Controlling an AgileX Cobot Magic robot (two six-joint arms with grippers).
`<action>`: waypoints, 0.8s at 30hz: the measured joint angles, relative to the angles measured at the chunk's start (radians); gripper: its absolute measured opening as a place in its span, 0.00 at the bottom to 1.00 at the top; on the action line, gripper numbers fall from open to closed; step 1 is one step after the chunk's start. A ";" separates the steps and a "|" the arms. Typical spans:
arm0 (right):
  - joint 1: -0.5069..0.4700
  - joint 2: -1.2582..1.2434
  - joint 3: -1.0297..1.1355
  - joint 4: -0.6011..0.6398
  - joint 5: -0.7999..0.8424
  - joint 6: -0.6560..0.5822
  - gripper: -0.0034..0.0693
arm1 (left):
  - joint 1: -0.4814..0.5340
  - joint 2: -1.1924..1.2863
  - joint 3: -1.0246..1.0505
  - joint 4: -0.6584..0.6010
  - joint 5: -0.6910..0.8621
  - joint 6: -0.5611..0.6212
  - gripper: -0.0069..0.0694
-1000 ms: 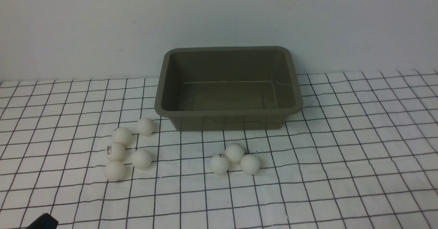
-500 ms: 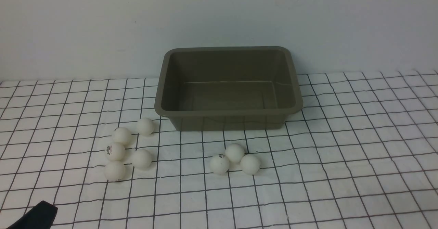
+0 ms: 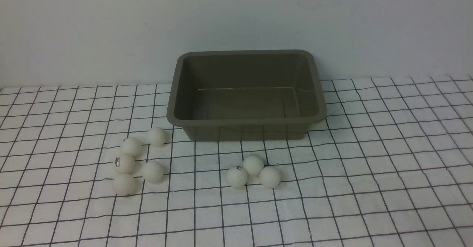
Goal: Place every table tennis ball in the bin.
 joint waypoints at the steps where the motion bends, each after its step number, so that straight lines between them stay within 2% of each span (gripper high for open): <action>1: 0.000 0.000 0.000 0.015 -0.007 0.000 0.02 | 0.000 0.000 -0.035 0.000 0.022 0.063 0.09; 4: 0.000 0.000 0.000 0.028 -0.004 -0.002 0.02 | 0.000 0.033 -0.115 0.000 0.118 0.187 0.09; 7: 0.000 0.000 0.000 0.029 0.020 -0.011 0.02 | 0.000 0.154 -0.183 0.031 0.243 0.260 0.09; 8: 0.000 0.000 0.000 0.029 0.048 -0.035 0.02 | 0.000 0.244 -0.214 0.073 0.307 0.277 0.09; 14: 0.000 0.000 -0.009 0.029 0.200 -0.253 0.02 | 0.000 0.481 -0.315 0.286 0.451 0.276 0.09; 15: 0.000 0.000 -0.021 0.029 0.228 -0.283 0.02 | 0.000 0.522 -0.336 0.321 0.465 0.263 0.09; 17: 0.000 0.000 -0.084 0.029 0.307 -0.400 0.02 | 0.000 0.643 -0.406 0.489 0.500 0.180 0.09; 18: 0.000 0.002 -0.090 0.029 0.320 -0.417 0.02 | 0.000 0.660 -0.411 0.501 0.501 0.164 0.09; 19: 0.000 0.022 -0.134 0.029 0.367 -0.481 0.02 | 0.000 0.734 -0.450 0.607 0.509 0.082 0.09; 22: 0.000 0.066 -0.172 0.025 0.404 -0.524 0.02 | 0.000 0.794 -0.485 0.704 0.511 -0.003 0.09; 24: 0.000 0.184 -0.249 -0.007 0.458 -0.584 0.02 | 0.000 0.890 -0.526 0.825 0.527 -0.108 0.09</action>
